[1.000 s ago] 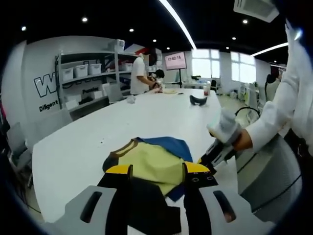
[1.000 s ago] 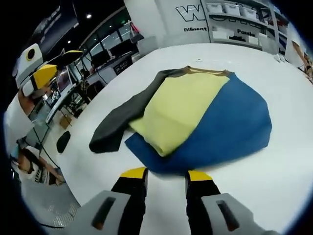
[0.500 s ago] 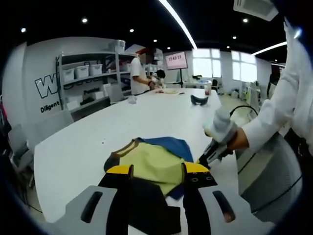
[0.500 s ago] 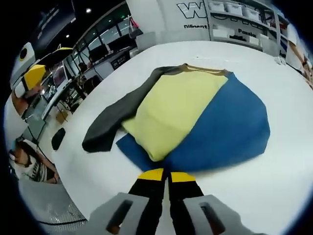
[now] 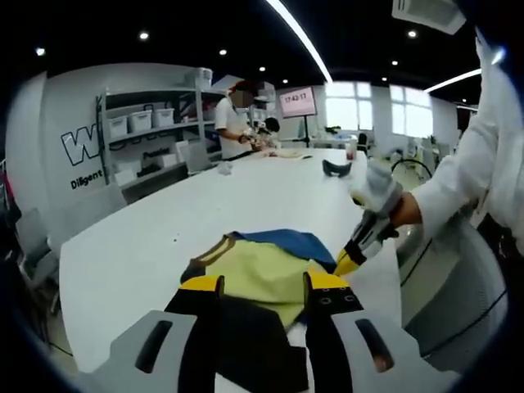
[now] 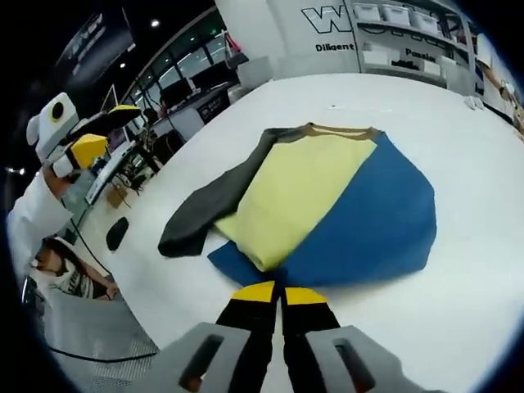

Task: Fold the garment on the visible template until the final outline fits inside the template.

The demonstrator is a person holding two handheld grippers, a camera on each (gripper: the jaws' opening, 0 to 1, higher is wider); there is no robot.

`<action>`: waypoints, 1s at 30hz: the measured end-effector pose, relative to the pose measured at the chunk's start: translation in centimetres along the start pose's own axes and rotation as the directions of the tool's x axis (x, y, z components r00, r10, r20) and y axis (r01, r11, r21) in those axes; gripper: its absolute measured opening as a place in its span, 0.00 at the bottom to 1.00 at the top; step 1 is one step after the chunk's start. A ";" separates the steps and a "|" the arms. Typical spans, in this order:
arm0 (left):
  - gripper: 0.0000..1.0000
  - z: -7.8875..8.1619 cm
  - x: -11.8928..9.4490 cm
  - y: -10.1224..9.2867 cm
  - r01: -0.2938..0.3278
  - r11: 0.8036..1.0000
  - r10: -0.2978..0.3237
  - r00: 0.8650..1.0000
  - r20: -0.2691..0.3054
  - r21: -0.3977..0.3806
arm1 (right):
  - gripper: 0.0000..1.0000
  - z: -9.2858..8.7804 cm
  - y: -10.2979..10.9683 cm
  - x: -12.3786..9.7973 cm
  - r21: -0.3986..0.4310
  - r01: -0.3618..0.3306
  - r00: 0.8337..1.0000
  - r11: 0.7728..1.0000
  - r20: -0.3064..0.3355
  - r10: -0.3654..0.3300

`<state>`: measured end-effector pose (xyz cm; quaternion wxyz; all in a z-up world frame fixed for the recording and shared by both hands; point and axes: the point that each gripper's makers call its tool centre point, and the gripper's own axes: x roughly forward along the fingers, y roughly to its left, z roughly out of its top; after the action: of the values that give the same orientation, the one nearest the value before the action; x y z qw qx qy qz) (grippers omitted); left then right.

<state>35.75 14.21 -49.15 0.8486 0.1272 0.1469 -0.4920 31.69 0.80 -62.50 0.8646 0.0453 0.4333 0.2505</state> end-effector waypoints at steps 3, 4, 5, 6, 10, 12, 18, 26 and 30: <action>0.36 0.2 0.3 -0.2 0.004 1.000 -0.004 1.000 0.005 -0.003 | 0.00 0.9 0.3 -0.5 -0.012 -0.019 1.000 1.000 -0.001 0.019; 0.36 0.4 0.4 -0.3 0.005 1.000 -0.005 1.000 0.009 -0.004 | 0.00 1.3 0.2 -0.7 -0.031 -0.022 1.000 0.999 -0.012 0.022; 0.36 0.5 0.5 -0.3 0.005 1.000 -0.005 1.000 0.012 -0.003 | 0.00 1.5 0.0 -0.9 -0.048 -0.021 1.000 0.999 -0.022 0.020; 0.36 0.6 0.7 -0.4 0.007 1.000 -0.007 1.000 0.014 -0.003 | 0.00 1.7 -0.1 -1.1 -0.053 -0.020 0.999 0.998 -0.029 0.018; 0.36 0.8 0.9 -0.6 0.011 1.000 -0.010 1.000 0.016 -0.002 | 0.00 2.6 -1.1 -2.5 -0.087 -0.017 0.998 0.996 -0.065 0.011; 0.36 0.8 1.0 -0.5 0.010 1.000 -0.010 1.000 0.015 -0.002 | 0.00 3.4 -1.6 -3.2 -0.106 -0.013 0.998 0.994 -0.059 0.006; 0.36 0.8 1.1 -0.5 0.009 1.000 -0.008 1.000 0.016 -0.003 | 0.00 5.5 -3.8 -5.2 -0.145 0.018 0.998 0.989 -0.056 -0.027; 0.36 1.0 1.2 -0.4 0.006 1.000 -0.006 1.000 0.017 0.000 | 0.00 7.0 -7.6 -8.3 -0.195 0.071 0.993 0.978 -0.080 -0.089; 0.36 1.2 1.1 -0.3 0.001 1.000 -0.001 1.000 0.019 0.001 | 0.00 7.4 -9.6 -9.4 -0.234 0.109 0.986 0.966 -0.095 -0.135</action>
<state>36.13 12.72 -48.52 0.8498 0.1227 0.1386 -0.4935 36.48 -10.99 -53.91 0.8525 -0.0950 0.4507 0.2471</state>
